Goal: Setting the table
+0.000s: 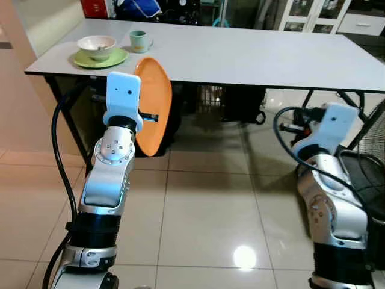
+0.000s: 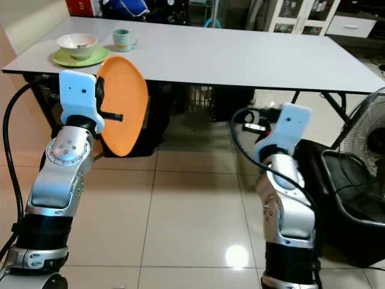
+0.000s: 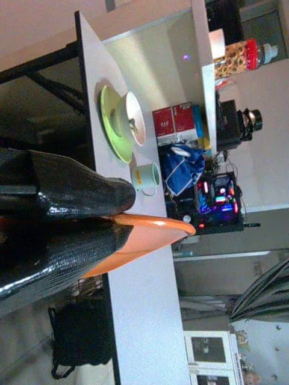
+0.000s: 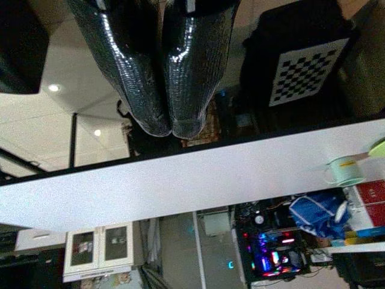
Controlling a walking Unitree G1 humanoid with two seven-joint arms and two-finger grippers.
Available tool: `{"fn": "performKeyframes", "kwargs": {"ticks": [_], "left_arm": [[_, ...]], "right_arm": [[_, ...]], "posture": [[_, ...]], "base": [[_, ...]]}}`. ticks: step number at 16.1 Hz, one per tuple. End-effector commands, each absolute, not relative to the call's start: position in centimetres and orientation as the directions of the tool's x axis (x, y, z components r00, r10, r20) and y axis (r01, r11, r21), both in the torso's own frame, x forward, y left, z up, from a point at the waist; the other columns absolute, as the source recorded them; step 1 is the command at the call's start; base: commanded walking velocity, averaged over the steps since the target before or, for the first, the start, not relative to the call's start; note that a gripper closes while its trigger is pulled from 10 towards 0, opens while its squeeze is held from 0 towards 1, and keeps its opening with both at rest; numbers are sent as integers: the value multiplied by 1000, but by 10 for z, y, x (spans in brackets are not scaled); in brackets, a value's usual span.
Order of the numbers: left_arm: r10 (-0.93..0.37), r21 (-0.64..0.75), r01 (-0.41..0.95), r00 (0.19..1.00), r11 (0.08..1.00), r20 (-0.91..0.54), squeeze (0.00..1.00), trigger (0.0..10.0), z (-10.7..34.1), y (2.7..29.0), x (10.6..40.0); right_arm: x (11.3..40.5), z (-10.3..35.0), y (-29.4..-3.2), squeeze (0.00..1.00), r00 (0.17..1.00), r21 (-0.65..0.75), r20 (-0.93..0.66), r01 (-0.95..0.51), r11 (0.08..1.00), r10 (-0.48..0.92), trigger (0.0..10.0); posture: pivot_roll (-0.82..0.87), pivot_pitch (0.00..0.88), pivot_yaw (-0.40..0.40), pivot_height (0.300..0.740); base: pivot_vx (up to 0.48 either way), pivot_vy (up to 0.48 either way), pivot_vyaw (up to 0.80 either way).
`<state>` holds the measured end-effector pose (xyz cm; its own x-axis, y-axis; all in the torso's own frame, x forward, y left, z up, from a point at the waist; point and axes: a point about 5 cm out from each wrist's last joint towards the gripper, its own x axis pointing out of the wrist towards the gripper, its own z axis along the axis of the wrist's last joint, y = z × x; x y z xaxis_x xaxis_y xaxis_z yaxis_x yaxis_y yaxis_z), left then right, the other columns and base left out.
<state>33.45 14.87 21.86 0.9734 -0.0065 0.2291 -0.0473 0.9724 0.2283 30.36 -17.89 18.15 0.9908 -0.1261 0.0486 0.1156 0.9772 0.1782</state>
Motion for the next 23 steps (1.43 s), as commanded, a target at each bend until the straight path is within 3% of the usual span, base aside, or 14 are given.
{"fn": "performKeyframes", "kwargs": {"ticks": [1,12,17,23], "left_arm": [[-40,230,-26,960,973,278,0,10000,231,143,334],[-52,239,-18,957,971,284,0,10000,234,145,338],[-53,242,-20,956,970,290,0,10000,236,145,340],[-67,249,-9,954,968,292,0,10000,238,143,340]], "right_arm": [[301,185,-180,0,990,180,57,117,977,-129,10000],[308,188,-174,0,992,193,79,83,978,-99,10000],[310,190,-175,0,990,205,90,86,975,-107,10000],[310,192,-176,0,988,205,106,88,975,-111,10000]], "posture": [[-1,0,-23,740],[10,0,-18,740],[11,0,-17,740],[12,0,-14,740]], "base": [[319,0,0],[372,0,0],[384,0,-723],[385,0,0]]}}
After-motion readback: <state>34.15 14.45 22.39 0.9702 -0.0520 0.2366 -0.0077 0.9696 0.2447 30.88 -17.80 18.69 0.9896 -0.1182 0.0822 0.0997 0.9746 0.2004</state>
